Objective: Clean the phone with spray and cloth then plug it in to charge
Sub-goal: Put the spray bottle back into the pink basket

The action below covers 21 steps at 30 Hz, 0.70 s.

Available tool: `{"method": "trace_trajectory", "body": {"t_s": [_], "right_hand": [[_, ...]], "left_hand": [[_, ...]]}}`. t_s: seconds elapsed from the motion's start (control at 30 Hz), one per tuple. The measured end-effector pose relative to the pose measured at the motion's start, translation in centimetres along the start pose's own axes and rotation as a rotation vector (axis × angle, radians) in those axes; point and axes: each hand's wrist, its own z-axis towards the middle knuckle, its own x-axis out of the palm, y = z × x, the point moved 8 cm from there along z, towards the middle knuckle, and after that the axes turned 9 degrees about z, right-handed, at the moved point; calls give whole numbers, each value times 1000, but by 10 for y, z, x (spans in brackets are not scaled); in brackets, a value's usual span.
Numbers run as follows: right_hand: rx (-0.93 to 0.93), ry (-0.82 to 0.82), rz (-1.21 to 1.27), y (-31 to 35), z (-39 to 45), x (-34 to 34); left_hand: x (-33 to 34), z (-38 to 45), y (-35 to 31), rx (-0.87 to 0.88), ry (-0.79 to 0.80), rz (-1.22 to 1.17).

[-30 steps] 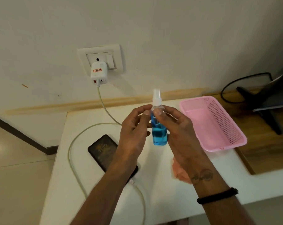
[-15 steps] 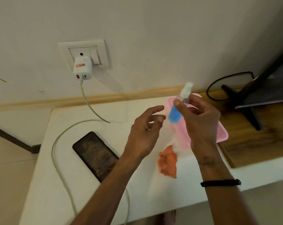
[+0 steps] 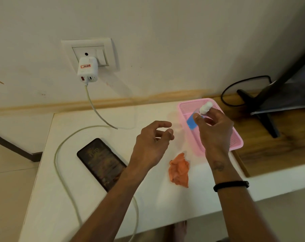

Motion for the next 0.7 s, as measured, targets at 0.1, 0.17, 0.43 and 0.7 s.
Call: {"method": "trace_trajectory", "body": {"t_s": [0.1,0.17,0.43,0.7], "right_hand": [[-11,24,-49,-4,-2,6],[-18,24,-58,-3,-3,7],[72,-36,49,6,-8,-7],[-98,62,126,48,-44,5]], "left_hand": [[2,-4,1,38,21,239],[10,-8,7,44,80,450],[48,-21,25,48,161,863],[-9,-14,-6,63,-19,148]]}}
